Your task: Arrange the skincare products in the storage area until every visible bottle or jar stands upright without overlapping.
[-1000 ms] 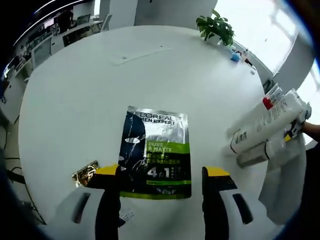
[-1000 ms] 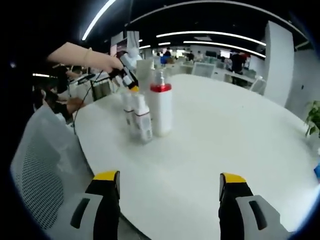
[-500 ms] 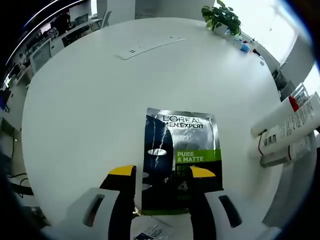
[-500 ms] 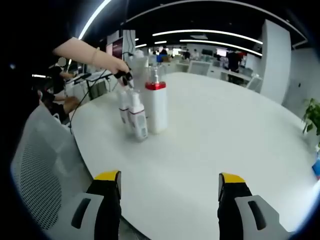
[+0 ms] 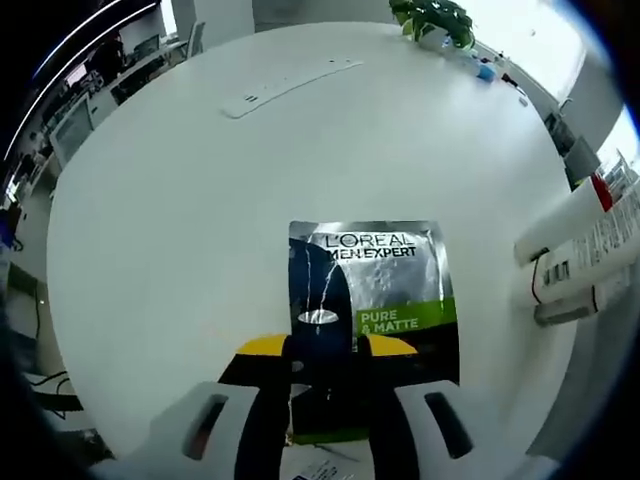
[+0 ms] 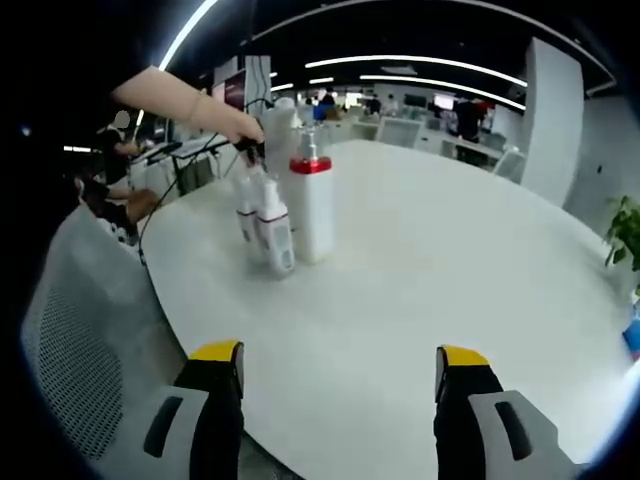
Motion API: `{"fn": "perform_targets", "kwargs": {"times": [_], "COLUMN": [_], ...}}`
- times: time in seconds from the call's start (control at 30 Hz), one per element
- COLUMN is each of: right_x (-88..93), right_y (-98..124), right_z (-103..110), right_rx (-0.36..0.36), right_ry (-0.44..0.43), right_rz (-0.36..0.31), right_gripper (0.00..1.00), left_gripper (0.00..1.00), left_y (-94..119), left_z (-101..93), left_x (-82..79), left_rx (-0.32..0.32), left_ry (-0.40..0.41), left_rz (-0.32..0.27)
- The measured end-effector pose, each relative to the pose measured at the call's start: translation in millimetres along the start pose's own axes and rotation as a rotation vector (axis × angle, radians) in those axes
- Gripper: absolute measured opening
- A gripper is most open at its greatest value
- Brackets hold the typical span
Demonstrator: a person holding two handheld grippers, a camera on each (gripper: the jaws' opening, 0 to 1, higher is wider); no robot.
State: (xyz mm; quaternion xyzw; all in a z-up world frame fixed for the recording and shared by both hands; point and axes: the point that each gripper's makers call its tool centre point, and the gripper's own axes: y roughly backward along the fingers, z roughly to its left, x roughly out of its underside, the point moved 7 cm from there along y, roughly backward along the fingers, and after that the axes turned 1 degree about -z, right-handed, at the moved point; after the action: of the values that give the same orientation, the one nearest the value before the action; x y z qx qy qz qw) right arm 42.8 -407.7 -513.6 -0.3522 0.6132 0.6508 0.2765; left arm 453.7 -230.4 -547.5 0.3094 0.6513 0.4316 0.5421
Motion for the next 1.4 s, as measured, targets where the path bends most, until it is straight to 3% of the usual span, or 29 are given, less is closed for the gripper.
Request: {"fn": "perform_targets", "kwargs": {"times": [0.07, 0.17, 0.2, 0.23, 0.27, 0.33, 0.5, 0.63, 0.73, 0.97, 1.13, 1.27, 1.4], "right_x": [-0.1, 0.4, 0.9, 0.9, 0.8, 0.8, 1.8, 1.3, 0.7, -3.7, -8.4, -9.2, -14.3], "right_y": [0, 0, 0, 0, 0, 0, 1, 0, 0, 0, 1, 2, 2], "right_z": [0, -1, -1, -1, -1, -1, -3, -2, 0, 4, 10, 14, 16], "right_rx": [0.002, 0.002, 0.003, 0.005, 0.006, 0.007, 0.014, 0.01, -0.002, -0.024, -0.066, -0.083, -0.102], "right_ry": [0.001, 0.002, 0.003, 0.005, 0.006, 0.005, 0.013, 0.015, 0.024, 0.043, 0.06, 0.082, 0.132], "right_rz": [0.005, 0.002, 0.006, 0.009, 0.01, 0.006, 0.009, 0.007, 0.008, -0.009, -0.046, -0.047, -0.048], "right_gripper": [0.81, 0.81, 0.81, 0.81, 0.81, 0.81, 0.8, 0.81, 0.81, 0.81, 0.82, 0.82, 0.83], "left_gripper": [0.2, 0.01, 0.0, 0.0, 0.0, 0.0, 0.0, 0.0, 0.0, 0.0, 0.0, 0.0, 0.0], "left_y": [2, 3, 5, 7, 0, 0, -1, 6, 28, 67, 84, 98, 117], "left_z": [-3.3, 7.4, 2.1, 3.5, 9.5, 12.4, 18.4, 13.2, -0.1, -19.8, -33.0, -54.3, -70.3], "left_x": [1.4, 4.1, 9.8, 3.2, -2.8, -3.1, -3.9, -0.9, -0.4, -1.3, 0.8, 5.2, 0.8], "left_rx": [-0.005, -0.083, -0.019, -0.043, -0.052, -0.064, -0.067, -0.04, -0.042, -0.075, -0.099, -0.103, -0.116], "left_ry": [0.002, -0.028, -0.046, 0.005, -0.014, -0.077, -0.031, 0.014, 0.012, 0.111, 0.131, 0.152, 0.183], "left_rz": [-0.006, 0.008, 0.081, 0.029, 0.013, 0.026, 0.033, -0.009, -0.029, -0.132, -0.15, -0.183, -0.253]}}
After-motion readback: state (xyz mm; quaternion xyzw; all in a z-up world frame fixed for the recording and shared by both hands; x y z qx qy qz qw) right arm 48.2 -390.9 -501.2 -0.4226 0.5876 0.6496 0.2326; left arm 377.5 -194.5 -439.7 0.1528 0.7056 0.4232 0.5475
